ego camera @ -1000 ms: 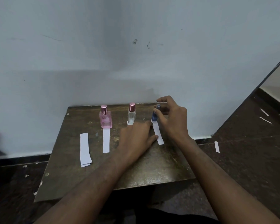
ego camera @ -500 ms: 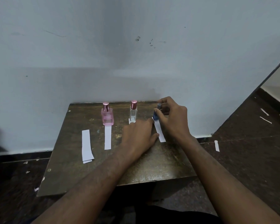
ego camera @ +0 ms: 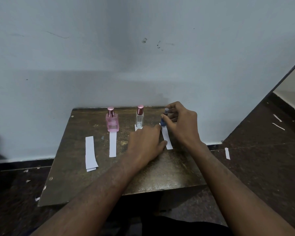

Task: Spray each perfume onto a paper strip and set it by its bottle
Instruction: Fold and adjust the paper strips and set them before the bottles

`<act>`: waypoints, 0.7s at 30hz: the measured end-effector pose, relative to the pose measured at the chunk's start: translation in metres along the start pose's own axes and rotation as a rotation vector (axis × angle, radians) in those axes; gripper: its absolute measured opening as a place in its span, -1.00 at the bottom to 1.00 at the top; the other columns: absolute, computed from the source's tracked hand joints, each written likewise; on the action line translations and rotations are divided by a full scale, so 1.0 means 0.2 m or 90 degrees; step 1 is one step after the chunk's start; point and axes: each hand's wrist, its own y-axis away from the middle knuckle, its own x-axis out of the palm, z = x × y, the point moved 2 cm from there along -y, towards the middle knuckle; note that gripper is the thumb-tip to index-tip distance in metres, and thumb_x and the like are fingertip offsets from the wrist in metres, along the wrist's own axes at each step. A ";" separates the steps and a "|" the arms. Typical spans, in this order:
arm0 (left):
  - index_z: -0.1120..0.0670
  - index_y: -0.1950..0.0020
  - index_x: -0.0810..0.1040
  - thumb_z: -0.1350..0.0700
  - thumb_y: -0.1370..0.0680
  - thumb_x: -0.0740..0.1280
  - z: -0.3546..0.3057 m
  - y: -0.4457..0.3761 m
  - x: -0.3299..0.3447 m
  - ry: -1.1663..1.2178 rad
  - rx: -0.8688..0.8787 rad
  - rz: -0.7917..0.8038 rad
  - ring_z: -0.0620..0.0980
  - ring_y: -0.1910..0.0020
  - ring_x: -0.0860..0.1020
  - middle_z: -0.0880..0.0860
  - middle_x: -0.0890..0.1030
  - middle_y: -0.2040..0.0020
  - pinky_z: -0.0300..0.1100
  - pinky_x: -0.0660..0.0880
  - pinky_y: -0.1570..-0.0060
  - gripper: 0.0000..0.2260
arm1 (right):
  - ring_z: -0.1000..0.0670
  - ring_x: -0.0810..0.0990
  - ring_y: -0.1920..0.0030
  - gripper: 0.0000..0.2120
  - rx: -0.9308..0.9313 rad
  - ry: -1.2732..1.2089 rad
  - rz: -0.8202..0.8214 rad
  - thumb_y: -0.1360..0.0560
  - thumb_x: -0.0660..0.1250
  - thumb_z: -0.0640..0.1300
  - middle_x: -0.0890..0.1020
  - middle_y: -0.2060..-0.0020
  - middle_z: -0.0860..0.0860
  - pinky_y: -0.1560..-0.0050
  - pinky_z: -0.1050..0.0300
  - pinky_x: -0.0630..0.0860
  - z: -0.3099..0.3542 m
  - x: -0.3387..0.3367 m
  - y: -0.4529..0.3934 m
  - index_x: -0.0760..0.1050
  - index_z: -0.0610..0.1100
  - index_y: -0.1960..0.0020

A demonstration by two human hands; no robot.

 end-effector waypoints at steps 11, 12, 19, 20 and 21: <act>-0.02 -0.35 0.54 -0.18 -0.62 0.37 0.05 0.10 -0.10 0.074 0.042 -0.027 0.04 -0.14 0.64 -0.02 0.66 -0.20 -0.02 0.58 0.01 -0.63 | 0.02 0.70 0.07 -0.62 -0.005 0.066 -0.115 -0.49 0.57 0.04 0.73 -0.06 0.03 -0.03 0.12 0.63 0.07 -0.14 0.01 0.57 -0.13 -0.17; -0.03 -0.36 0.53 -0.18 -0.61 0.38 0.07 0.12 -0.12 0.079 0.042 -0.024 0.04 -0.15 0.64 -0.02 0.66 -0.19 -0.02 0.59 -0.01 -0.62 | 0.04 0.70 0.05 -0.62 0.007 0.062 -0.106 -0.49 0.58 0.05 0.73 -0.05 0.03 -0.05 0.13 0.63 0.08 -0.15 0.02 0.58 -0.12 -0.17; -0.01 -0.40 0.52 -0.15 -0.63 0.35 0.21 0.29 -0.20 0.088 0.039 -0.011 0.04 -0.29 0.56 0.02 0.61 -0.27 -0.03 0.55 -0.16 -0.61 | -0.02 0.70 -0.03 -0.74 0.053 0.076 -0.090 -0.53 0.51 -0.08 0.74 -0.01 -0.02 -0.09 0.17 0.56 0.18 -0.12 0.11 0.61 -0.13 -0.17; 0.01 -0.41 0.51 -0.13 -0.64 0.35 0.23 0.31 -0.22 0.088 0.037 -0.012 0.03 -0.32 0.53 0.02 0.58 -0.31 -0.04 0.53 -0.18 -0.61 | -0.03 0.70 -0.03 -0.75 0.041 0.083 -0.089 -0.53 0.52 -0.10 0.74 -0.01 -0.02 -0.10 0.15 0.55 0.21 -0.11 0.12 0.61 -0.14 -0.17; 0.03 -0.43 0.51 -0.11 -0.64 0.36 0.25 0.33 -0.23 0.091 0.033 -0.014 0.04 -0.34 0.51 0.02 0.56 -0.33 -0.04 0.51 -0.20 -0.60 | -0.05 0.69 -0.04 -0.76 0.026 0.092 -0.085 -0.53 0.52 -0.11 0.73 0.00 -0.03 -0.10 0.11 0.55 0.23 -0.09 0.14 0.61 -0.13 -0.16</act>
